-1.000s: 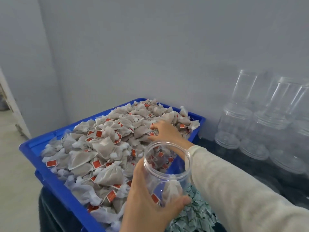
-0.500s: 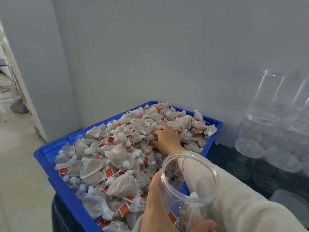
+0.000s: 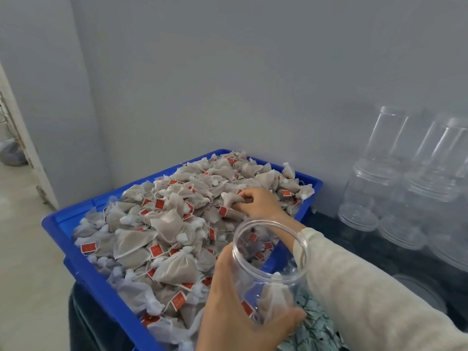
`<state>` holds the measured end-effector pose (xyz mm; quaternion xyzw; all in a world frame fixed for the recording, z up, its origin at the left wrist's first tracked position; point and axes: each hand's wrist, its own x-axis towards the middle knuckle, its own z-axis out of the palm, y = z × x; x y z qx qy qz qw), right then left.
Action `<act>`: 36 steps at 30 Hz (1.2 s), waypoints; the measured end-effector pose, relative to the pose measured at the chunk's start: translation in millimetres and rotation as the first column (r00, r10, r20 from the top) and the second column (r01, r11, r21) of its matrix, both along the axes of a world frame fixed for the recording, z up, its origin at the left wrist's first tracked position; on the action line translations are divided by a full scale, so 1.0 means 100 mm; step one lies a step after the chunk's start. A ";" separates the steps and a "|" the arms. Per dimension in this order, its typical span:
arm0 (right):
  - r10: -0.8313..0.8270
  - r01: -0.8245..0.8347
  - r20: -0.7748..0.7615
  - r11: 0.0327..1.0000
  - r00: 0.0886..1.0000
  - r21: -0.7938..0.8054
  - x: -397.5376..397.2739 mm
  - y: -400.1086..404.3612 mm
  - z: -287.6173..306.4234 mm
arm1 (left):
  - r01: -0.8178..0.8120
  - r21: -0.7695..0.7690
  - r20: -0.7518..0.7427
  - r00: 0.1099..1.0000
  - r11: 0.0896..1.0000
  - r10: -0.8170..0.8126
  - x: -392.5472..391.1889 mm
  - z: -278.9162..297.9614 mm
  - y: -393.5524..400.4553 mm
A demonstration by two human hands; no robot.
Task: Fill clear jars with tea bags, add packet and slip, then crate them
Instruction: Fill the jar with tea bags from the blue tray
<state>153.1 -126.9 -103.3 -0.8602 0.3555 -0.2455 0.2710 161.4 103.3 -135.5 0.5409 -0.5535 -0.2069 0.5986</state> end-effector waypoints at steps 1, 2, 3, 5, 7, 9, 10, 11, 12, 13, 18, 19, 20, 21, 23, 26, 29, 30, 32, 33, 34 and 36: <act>-0.008 0.006 0.026 0.998 1.000 0.055 -0.06 0.03 0.03 | -0.037 -0.033 -0.013 0.999 0.999 0.037 0.03 0.02 0.02; -0.012 0.007 0.050 0.994 0.999 0.105 -0.13 0.08 0.06 | -0.069 -0.043 -0.001 0.998 0.997 0.069 0.08 0.00 0.02; -0.012 0.001 0.076 0.990 0.997 0.144 -0.20 0.12 0.11 | -0.066 -0.046 0.011 0.998 0.997 0.067 0.04 0.01 0.00; -0.010 -0.017 0.142 0.981 0.990 0.194 -0.34 0.23 0.21 | -0.020 -0.058 -0.024 1.000 0.998 0.019 -0.02 0.02 -0.01; -0.022 -0.022 0.199 0.976 0.980 0.217 -0.49 0.36 0.37 | -0.019 -0.097 -0.032 0.999 0.995 0.016 0.01 -0.02 -0.01; -0.034 -0.025 0.249 0.973 0.968 0.230 -0.63 0.47 0.55 | -0.028 -0.061 -0.039 0.999 0.998 0.026 0.01 0.04 0.01; -0.032 -0.039 0.281 0.969 0.959 0.242 -0.71 0.53 0.65 | -0.038 -0.058 -0.033 0.999 0.998 0.036 0.01 0.05 0.02; -0.023 -0.064 0.320 0.964 0.947 0.258 -0.78 0.61 0.74 | -0.048 -0.058 -0.024 0.999 0.997 0.047 0.00 0.05 0.02; -0.005 -0.097 0.356 0.958 0.934 0.269 -0.85 0.68 0.83 | -0.051 -0.053 -0.021 0.999 0.997 0.050 0.01 0.05 0.02; 0.017 -0.130 0.386 0.954 0.922 0.270 -0.93 0.76 0.93 | -0.058 -0.040 -0.021 0.998 0.997 0.057 0.01 0.04 0.02; 0.107 -0.227 0.469 0.952 0.877 0.207 -1.25 1.10 1.31 | -0.064 0.017 -0.041 0.997 0.998 0.065 0.02 0.06 0.04; 0.126 -0.241 0.470 0.951 0.874 0.193 -1.29 1.15 1.36 | -0.063 0.016 -0.042 0.997 0.998 0.064 0.02 0.07 0.04; 0.144 -0.251 0.464 0.951 0.874 0.178 -1.33 1.19 1.40 | -0.062 0.016 -0.043 0.997 0.998 0.062 0.01 0.08 0.04; 0.162 -0.259 0.452 0.952 0.877 0.161 -1.37 1.23 1.43 | -0.063 0.020 -0.048 0.997 0.998 0.064 0.01 0.08 0.04; 0.189 -0.271 0.422 0.952 0.887 0.145 -1.40 1.29 1.45 | -0.063 0.038 -0.063 0.996 0.997 0.065 0.02 0.06 0.03; 0.202 -0.265 0.343 0.952 0.917 0.150 -1.41 1.34 1.43 | -0.044 0.052 -0.039 0.998 0.998 0.046 0.02 0.04 0.03; 0.213 -0.259 0.238 0.949 0.948 0.181 -1.39 1.35 1.35 | -0.057 0.030 -0.008 0.998 0.998 0.057 0.01 0.04 0.03; 0.224 -0.261 0.197 0.947 0.954 0.186 -1.38 1.35 1.33 | -0.065 0.023 -0.007 0.998 0.998 0.065 0.01 0.05 0.03; 0.242 -0.255 0.096 0.952 0.965 0.168 -1.36 1.36 1.29 | -0.089 0.010 0.007 0.996 0.996 0.089 0.01 0.05 0.03; 0.244 -0.247 0.043 0.958 0.969 0.148 -1.35 1.37 1.27 | -0.101 0.004 0.019 0.995 0.995 0.101 0.01 0.05 0.03; 0.238 -0.236 -0.004 0.963 0.971 0.128 -1.33 1.38 1.25 | -0.107 -0.001 0.025 0.994 0.994 0.107 0.01 0.05 0.03; 0.217 -0.210 -0.089 0.974 0.972 0.080 -1.29 1.40 1.21 | -0.101 -0.003 0.017 0.995 0.995 0.101 0.00 0.04 0.02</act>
